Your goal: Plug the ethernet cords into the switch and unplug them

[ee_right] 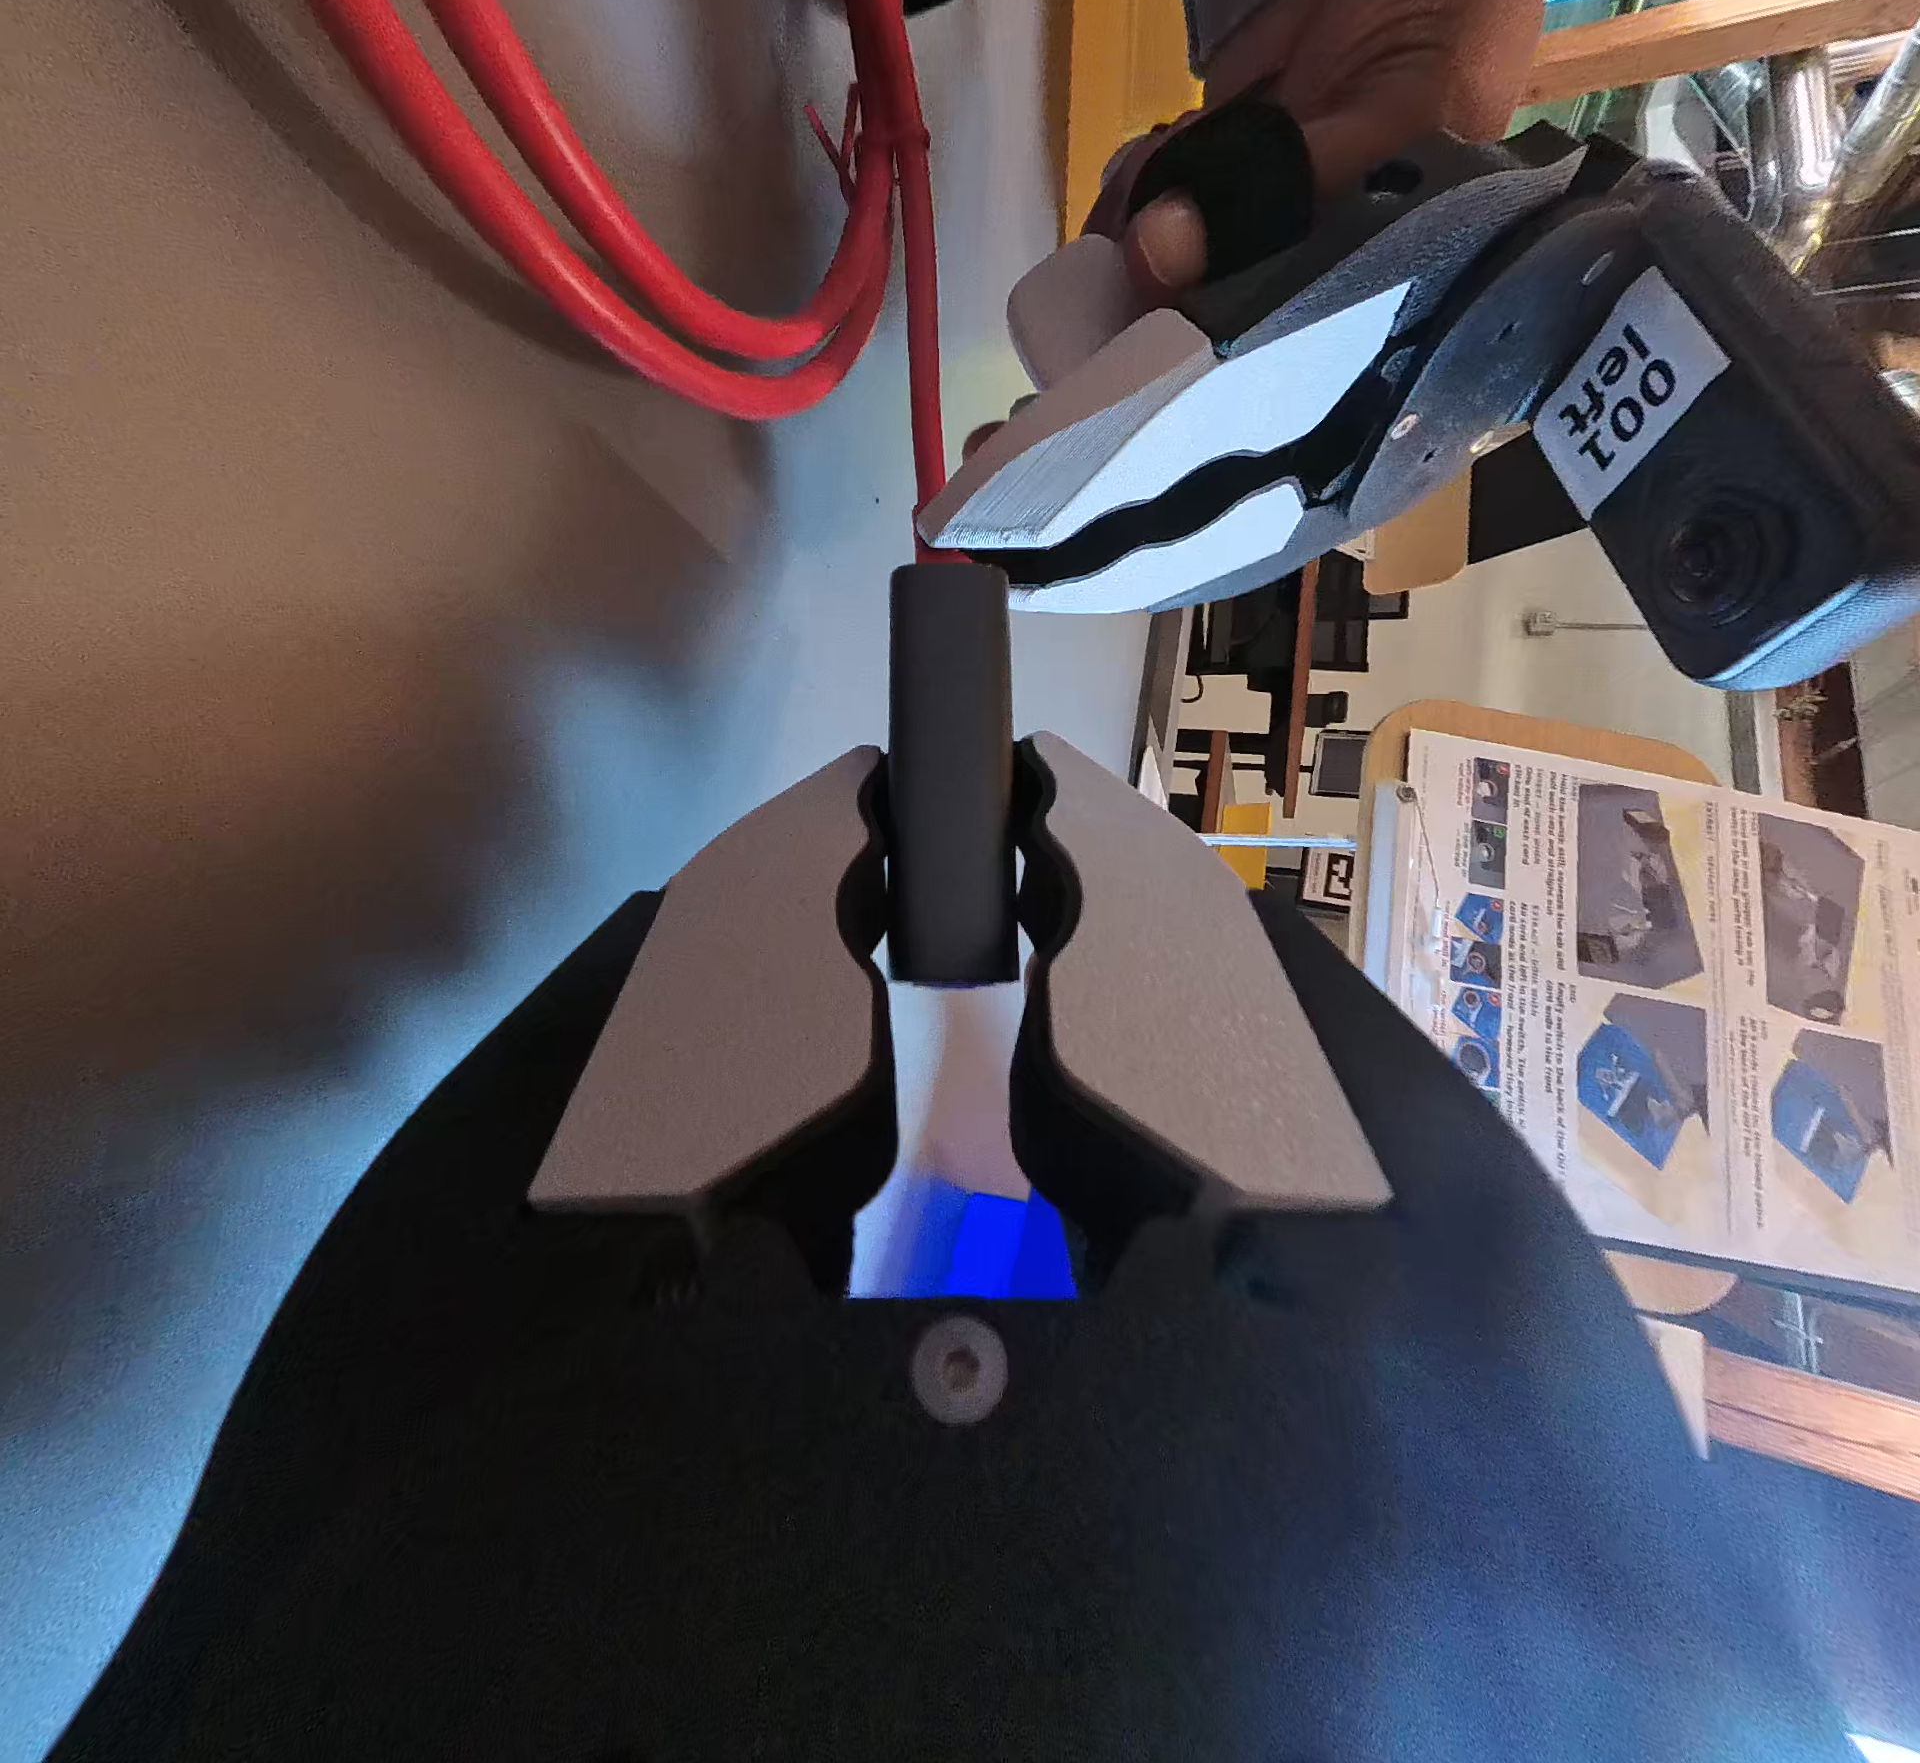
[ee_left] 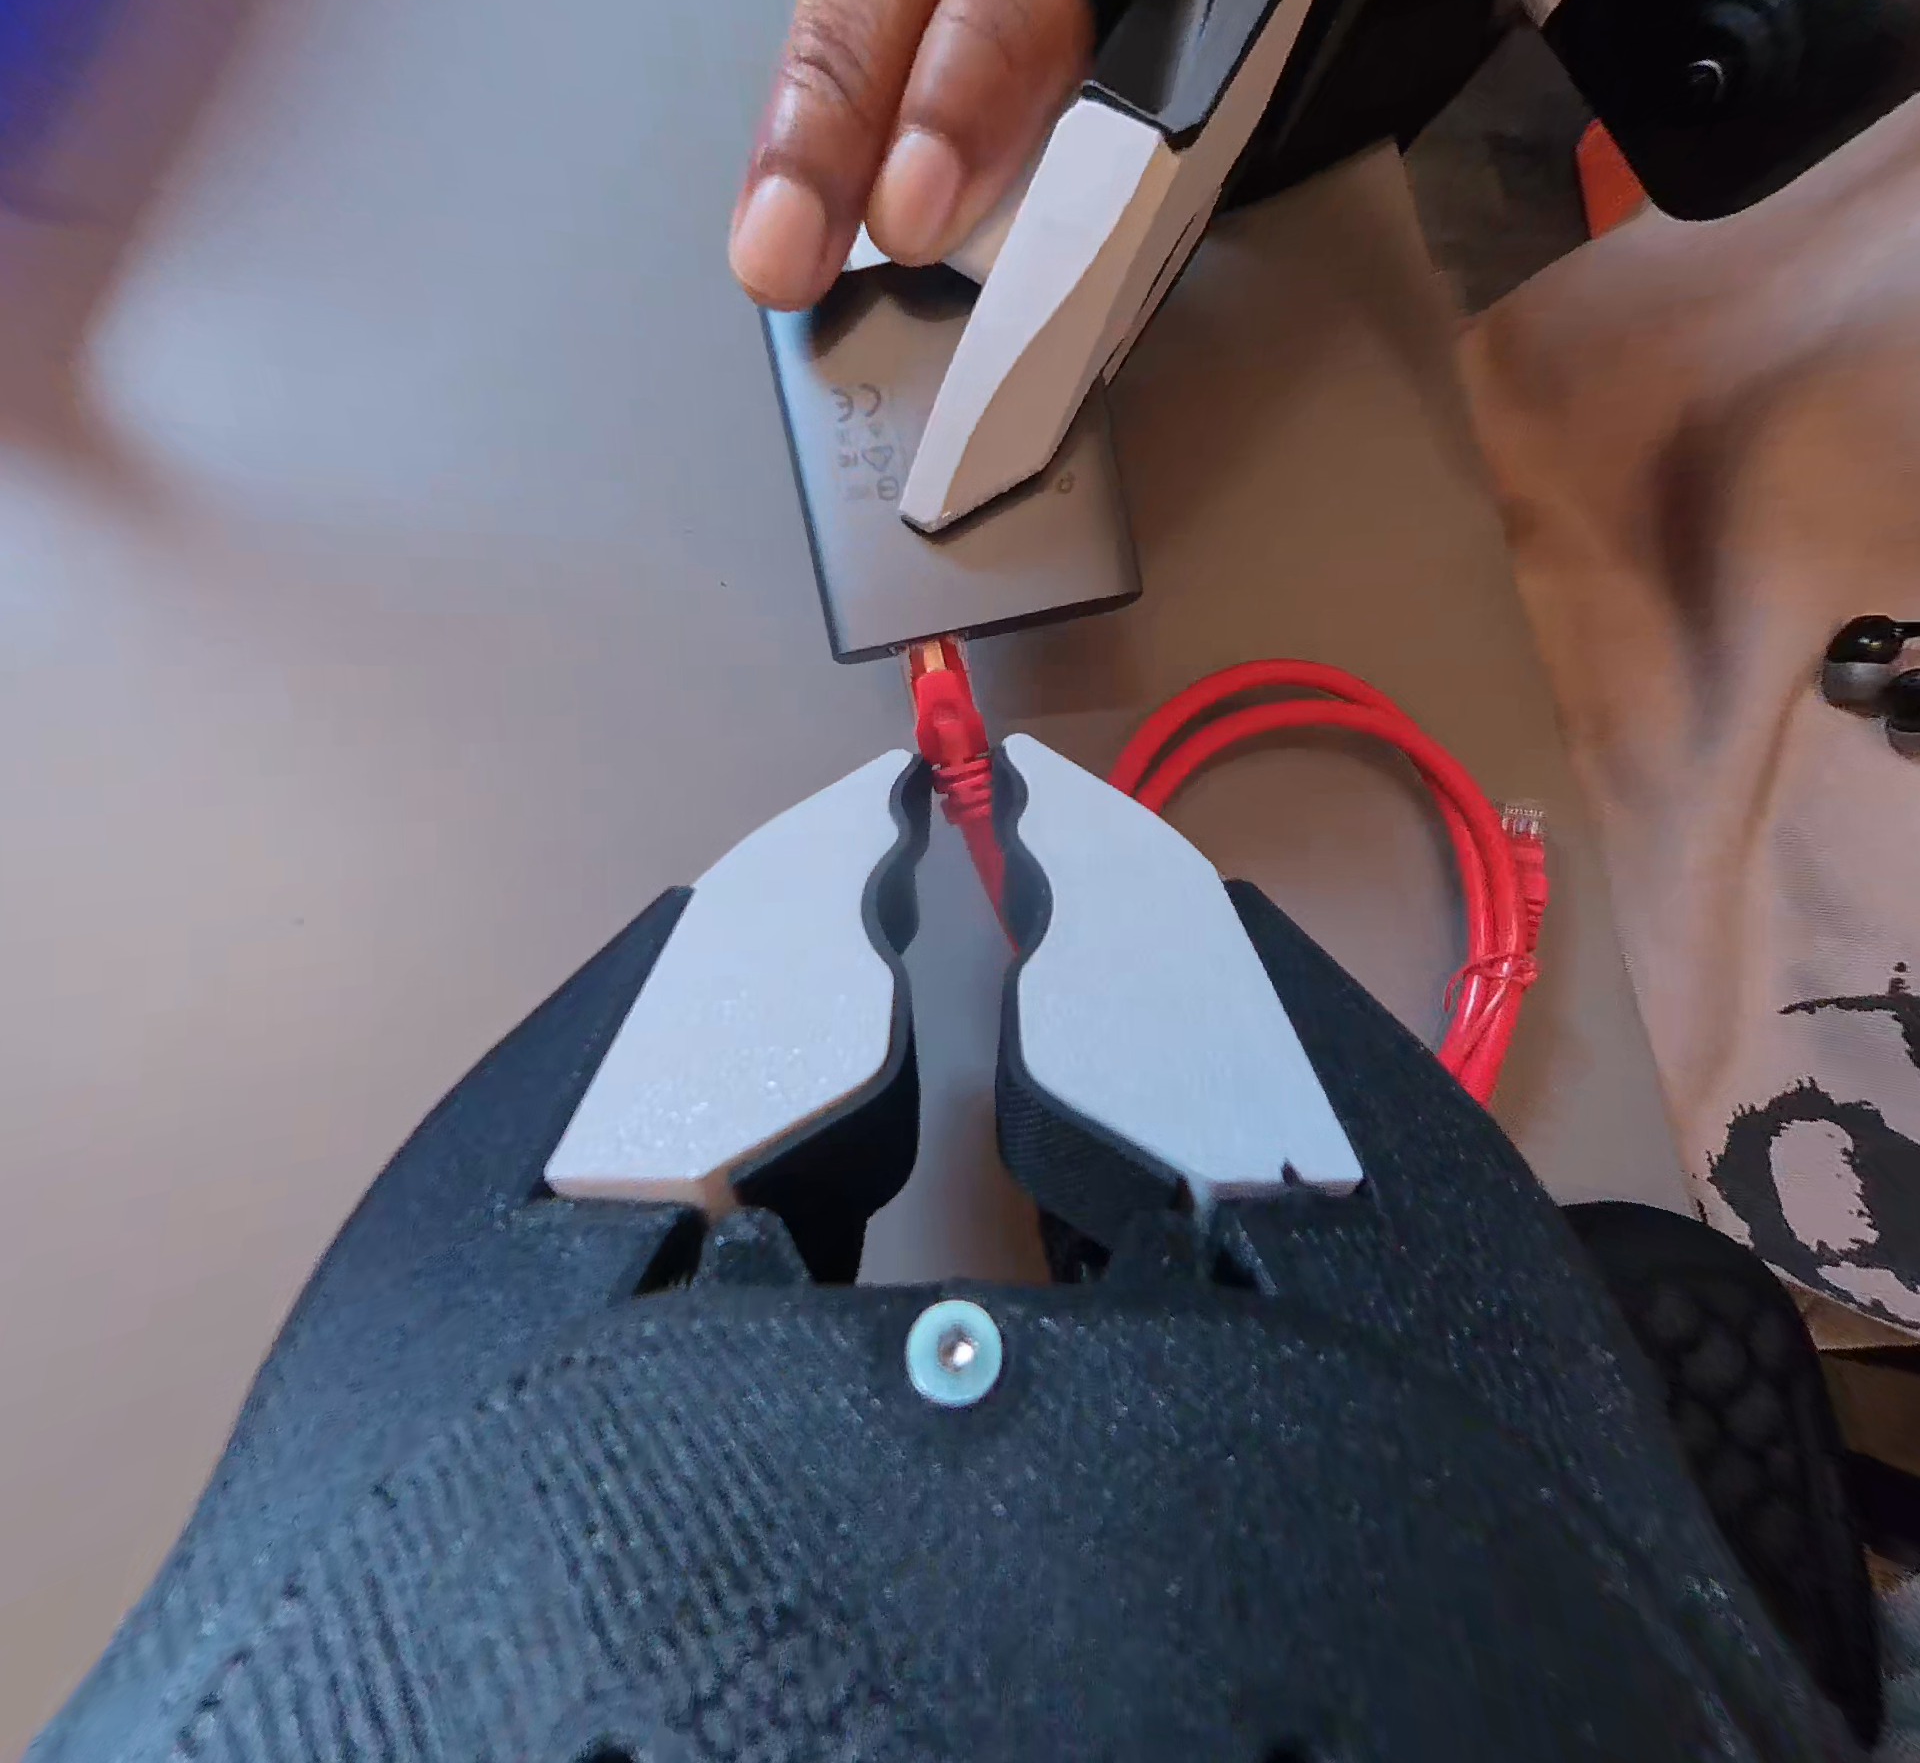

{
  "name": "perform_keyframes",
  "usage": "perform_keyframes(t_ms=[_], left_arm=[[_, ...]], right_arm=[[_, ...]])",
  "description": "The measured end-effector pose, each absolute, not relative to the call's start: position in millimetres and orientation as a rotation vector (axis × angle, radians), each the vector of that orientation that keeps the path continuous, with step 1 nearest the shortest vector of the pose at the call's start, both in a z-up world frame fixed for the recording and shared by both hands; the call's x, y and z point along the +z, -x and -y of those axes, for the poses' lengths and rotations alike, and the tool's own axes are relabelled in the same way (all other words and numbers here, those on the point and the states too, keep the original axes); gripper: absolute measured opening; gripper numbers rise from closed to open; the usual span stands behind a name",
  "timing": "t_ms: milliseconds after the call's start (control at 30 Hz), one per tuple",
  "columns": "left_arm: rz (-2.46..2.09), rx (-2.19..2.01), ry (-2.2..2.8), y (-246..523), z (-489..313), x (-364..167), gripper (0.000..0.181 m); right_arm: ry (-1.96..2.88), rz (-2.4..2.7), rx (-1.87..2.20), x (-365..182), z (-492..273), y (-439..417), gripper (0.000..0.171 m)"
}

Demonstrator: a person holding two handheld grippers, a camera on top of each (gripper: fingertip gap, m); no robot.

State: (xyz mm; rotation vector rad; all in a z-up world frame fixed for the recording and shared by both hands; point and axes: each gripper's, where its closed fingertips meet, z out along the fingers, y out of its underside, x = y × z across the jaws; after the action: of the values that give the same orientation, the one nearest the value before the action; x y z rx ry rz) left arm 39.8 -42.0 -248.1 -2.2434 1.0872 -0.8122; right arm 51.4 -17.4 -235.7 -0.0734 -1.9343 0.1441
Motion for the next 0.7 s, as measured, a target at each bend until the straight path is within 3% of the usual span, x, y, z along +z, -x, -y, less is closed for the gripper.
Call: perform_keyframes(t_ms=[33,367,567,700], left_arm=[[-1.084,-0.836,2.228,-42,43,-247,0.01],[-0.985,-0.772,2.115,-34,33,-230,0.012],[-1.047,-0.398,1.914,-34,22,-183,0.027],[-1.203,-0.169,1.87,-57,24,-187,0.03]], right_arm=[[0.075,1.935,0.161,-236,19,-52,0.021],[0.214,1.899,0.263,-224,13,-48,0.021],[0.492,1.894,0.447,-216,-3,-49,0.021],[0.63,1.962,0.598,-219,6,-49,0.021]])
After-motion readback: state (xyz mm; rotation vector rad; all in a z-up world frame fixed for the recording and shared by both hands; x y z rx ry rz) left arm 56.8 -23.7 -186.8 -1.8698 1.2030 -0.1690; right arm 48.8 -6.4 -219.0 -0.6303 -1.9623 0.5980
